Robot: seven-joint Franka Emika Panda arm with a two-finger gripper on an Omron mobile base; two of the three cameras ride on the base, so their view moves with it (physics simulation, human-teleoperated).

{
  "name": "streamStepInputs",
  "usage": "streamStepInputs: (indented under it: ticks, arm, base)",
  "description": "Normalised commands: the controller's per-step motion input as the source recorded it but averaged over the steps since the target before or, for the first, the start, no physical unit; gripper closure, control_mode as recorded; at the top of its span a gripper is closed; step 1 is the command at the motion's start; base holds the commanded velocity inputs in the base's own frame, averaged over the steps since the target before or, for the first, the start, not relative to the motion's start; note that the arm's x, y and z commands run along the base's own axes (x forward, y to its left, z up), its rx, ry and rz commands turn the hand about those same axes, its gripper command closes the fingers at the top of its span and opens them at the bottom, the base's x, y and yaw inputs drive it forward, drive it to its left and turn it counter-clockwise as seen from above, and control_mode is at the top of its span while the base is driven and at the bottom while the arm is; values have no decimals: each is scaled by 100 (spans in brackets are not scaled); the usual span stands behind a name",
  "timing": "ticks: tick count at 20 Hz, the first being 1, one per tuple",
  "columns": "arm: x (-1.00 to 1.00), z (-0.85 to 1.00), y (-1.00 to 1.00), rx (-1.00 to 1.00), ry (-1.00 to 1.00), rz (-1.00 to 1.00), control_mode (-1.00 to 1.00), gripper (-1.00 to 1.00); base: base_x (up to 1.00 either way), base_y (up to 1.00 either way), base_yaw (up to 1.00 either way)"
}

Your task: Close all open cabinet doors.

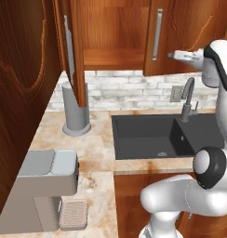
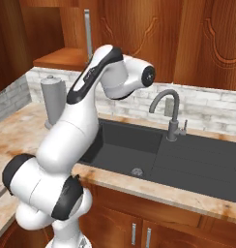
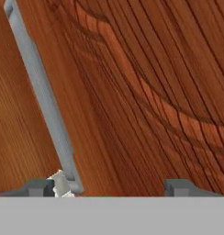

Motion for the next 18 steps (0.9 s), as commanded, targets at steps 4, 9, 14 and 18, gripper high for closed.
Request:
streamStepInputs:
  ticks: [4,9,14,18]
  arm:
    - [66,-12,53,-10,-4,-34,-100,-100]
    - [77,-7,37,-8,-1,-30,-100,-100]
    - [72,-5,27,-6,0,-25,-100,-100]
    - [56,-4,22,-2,0,-18,-100,-100]
  base:
    - [0,0,0]
    - [0,0,0]
    - [0,0,0]
    - [0,0,0]
